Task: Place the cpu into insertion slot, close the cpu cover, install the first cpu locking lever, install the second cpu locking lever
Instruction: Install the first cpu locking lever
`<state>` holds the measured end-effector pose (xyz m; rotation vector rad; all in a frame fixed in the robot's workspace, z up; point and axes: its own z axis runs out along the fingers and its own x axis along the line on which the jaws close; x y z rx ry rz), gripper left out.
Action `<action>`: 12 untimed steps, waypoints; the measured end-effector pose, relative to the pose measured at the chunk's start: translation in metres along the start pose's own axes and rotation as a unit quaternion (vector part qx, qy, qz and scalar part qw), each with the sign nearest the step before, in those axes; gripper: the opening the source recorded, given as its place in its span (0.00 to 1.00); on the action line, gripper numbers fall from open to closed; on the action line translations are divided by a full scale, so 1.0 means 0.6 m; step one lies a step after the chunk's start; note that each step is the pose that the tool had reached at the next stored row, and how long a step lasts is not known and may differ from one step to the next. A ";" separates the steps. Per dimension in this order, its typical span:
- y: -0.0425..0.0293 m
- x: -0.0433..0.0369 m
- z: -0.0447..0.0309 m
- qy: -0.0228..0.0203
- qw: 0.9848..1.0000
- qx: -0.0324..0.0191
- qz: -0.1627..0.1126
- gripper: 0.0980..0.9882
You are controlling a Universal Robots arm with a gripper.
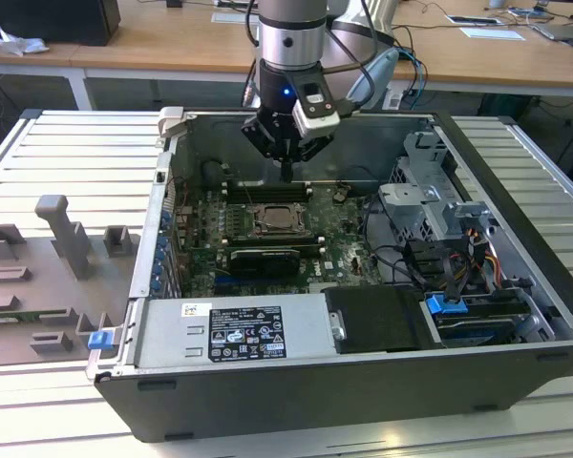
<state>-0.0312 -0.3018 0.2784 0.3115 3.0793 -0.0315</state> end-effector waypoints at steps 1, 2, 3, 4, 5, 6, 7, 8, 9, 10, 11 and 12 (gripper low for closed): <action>0.000 0.000 0.000 0.000 1.000 0.000 -0.006 0.01; 0.000 0.000 0.000 0.000 1.000 -0.001 -0.018 0.01; 0.000 0.000 0.000 0.000 1.000 -0.001 -0.027 0.01; 0.000 0.000 0.000 -0.001 0.999 -0.002 -0.040 0.01; 0.000 0.000 0.000 -0.001 0.999 -0.002 -0.048 0.01; 0.000 0.000 0.000 -0.001 0.998 -0.003 -0.061 0.01; 0.000 0.000 0.000 -0.001 0.998 -0.003 -0.069 0.01; 0.000 0.000 0.001 -0.001 0.996 -0.004 -0.088 0.01; 0.000 0.002 0.002 -0.001 0.995 -0.005 -0.095 0.01; -0.002 0.007 0.003 -0.001 0.995 -0.006 -0.099 0.01; -0.002 0.010 0.003 -0.001 0.995 -0.007 -0.100 0.01; -0.003 0.014 0.004 -0.001 0.995 -0.008 -0.100 0.01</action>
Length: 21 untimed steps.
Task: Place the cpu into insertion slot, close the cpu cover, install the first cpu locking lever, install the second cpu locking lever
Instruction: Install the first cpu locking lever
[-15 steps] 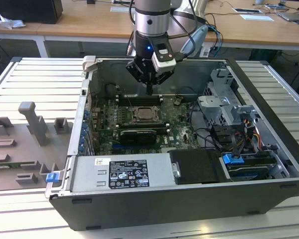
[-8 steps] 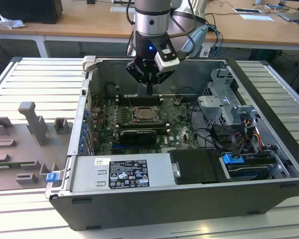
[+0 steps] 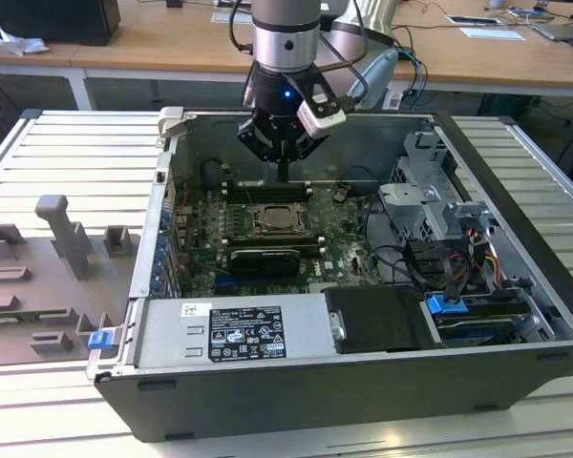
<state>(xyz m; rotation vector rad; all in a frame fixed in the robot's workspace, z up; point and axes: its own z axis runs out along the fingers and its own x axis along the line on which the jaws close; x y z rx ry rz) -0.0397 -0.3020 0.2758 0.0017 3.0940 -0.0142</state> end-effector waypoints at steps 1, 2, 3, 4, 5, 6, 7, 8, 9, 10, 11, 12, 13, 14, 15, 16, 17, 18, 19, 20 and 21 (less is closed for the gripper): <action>0.000 0.006 0.000 0.000 1.000 -0.005 0.000 0.01; 0.000 0.010 0.000 0.001 1.000 -0.008 0.000 0.01; 0.000 0.012 0.000 0.002 1.000 -0.009 0.000 0.01; 0.000 0.013 0.001 0.009 1.000 -0.011 0.000 0.01; 0.000 0.016 0.002 0.013 1.000 -0.011 0.001 0.01; 0.000 0.018 0.003 0.014 1.000 -0.011 0.000 0.01; 0.000 0.021 0.005 0.015 1.000 -0.011 0.000 0.01; -0.001 0.034 0.008 0.016 1.000 -0.011 0.000 0.01; -0.001 0.044 0.009 0.016 1.000 -0.011 0.000 0.01; -0.001 0.052 0.010 0.016 1.000 -0.011 0.000 0.01; -0.001 0.057 0.010 0.016 1.000 -0.011 -0.001 0.01; -0.001 0.061 0.010 0.016 1.000 -0.011 -0.001 0.01; -0.001 0.065 0.010 0.016 1.000 -0.011 -0.002 0.01; -0.001 0.070 0.010 0.016 1.000 -0.011 -0.002 0.01; -0.001 0.080 0.011 0.016 1.000 -0.012 -0.005 0.01; -0.001 0.082 0.011 0.016 1.000 -0.012 -0.005 0.01; -0.001 0.084 0.012 0.016 1.000 -0.012 -0.006 0.01; -0.001 0.086 0.012 0.017 1.000 -0.012 -0.007 0.01; -0.001 0.087 0.013 0.018 1.000 -0.012 -0.008 0.01; -0.001 0.091 0.013 0.018 1.000 -0.012 -0.010 0.01; -0.001 0.093 0.014 0.019 1.000 -0.012 -0.011 0.01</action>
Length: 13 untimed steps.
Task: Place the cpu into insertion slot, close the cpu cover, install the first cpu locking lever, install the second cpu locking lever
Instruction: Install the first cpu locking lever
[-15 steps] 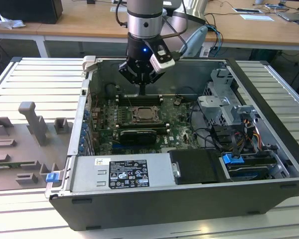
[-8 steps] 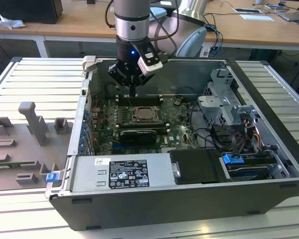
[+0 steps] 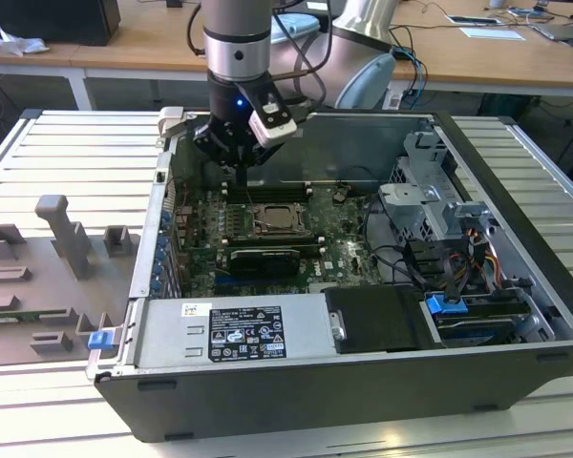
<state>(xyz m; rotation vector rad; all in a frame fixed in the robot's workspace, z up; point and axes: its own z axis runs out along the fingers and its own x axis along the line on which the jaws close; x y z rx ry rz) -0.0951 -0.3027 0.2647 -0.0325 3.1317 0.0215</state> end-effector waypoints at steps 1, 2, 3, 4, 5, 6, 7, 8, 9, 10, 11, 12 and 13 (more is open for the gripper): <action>0.000 0.002 0.001 0.000 1.000 0.000 -0.001 0.01; 0.000 0.005 0.001 0.001 1.000 0.000 -0.002 0.01; 0.000 0.008 0.002 0.001 1.000 0.000 -0.003 0.01; 0.000 0.010 0.003 0.002 1.000 0.000 -0.005 0.01; 0.000 0.014 0.004 0.002 1.000 0.000 -0.006 0.01; 0.001 0.020 0.005 0.002 1.000 0.000 -0.009 0.01; 0.003 0.021 0.005 0.002 1.000 0.000 -0.009 0.01; 0.005 0.021 0.006 0.002 1.000 0.000 -0.009 0.01; 0.008 0.021 0.006 0.002 1.000 0.000 -0.009 0.01; 0.013 0.021 0.007 0.002 1.000 0.000 -0.009 0.01; 0.016 0.020 0.007 0.002 1.000 0.000 -0.009 0.01; 0.019 0.020 0.008 0.002 1.000 0.000 -0.009 0.01; 0.023 0.020 0.008 0.002 1.000 0.000 -0.009 0.01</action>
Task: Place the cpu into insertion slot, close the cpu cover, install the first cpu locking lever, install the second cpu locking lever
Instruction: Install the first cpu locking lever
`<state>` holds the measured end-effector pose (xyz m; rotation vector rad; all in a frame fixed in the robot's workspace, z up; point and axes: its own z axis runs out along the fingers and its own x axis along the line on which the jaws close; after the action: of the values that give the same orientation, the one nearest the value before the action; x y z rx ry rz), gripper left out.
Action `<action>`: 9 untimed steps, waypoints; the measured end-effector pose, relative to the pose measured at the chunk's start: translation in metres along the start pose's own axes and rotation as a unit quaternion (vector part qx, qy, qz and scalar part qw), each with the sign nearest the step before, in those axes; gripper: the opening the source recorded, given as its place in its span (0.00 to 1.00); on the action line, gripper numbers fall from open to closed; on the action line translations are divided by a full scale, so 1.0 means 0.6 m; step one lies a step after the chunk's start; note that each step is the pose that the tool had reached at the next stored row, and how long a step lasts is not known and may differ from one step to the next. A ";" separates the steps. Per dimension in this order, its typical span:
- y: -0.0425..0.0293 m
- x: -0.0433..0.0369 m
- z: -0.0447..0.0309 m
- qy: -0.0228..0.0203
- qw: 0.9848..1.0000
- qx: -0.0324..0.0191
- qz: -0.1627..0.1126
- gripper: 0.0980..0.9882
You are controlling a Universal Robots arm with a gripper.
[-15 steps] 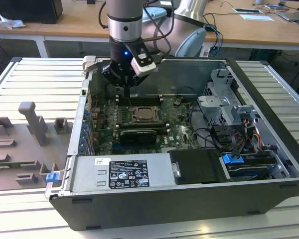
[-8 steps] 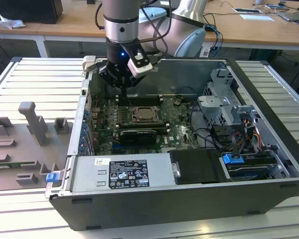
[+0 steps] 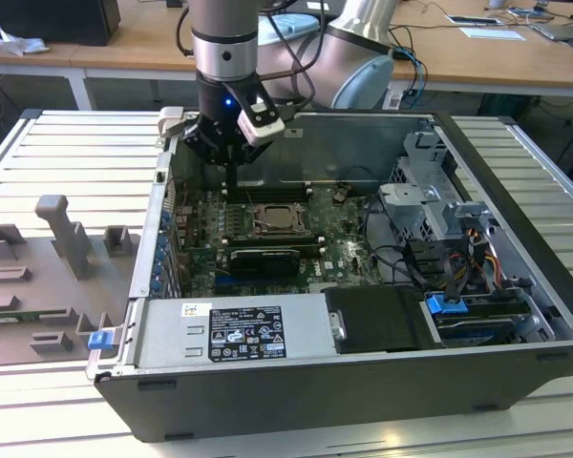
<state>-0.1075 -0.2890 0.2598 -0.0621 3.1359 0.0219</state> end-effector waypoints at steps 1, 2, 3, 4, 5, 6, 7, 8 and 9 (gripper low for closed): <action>0.002 0.000 0.001 0.000 1.000 0.000 0.000 0.01; 0.004 0.000 0.001 0.000 1.000 0.001 0.000 0.01; 0.006 -0.001 0.002 0.000 1.000 0.001 0.000 0.01; 0.007 -0.006 0.002 0.000 1.000 0.002 0.000 0.01; 0.007 -0.013 0.003 0.000 1.000 0.002 0.000 0.01; 0.007 -0.024 0.004 0.000 1.000 0.002 0.000 0.01; 0.006 -0.030 0.004 0.001 1.000 0.002 0.000 0.01; 0.006 -0.037 0.005 0.001 1.000 0.002 0.000 0.01; 0.006 -0.043 0.005 0.001 1.000 0.002 0.000 0.01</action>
<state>-0.0818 -0.2843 0.2568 -0.0620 3.1376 0.0155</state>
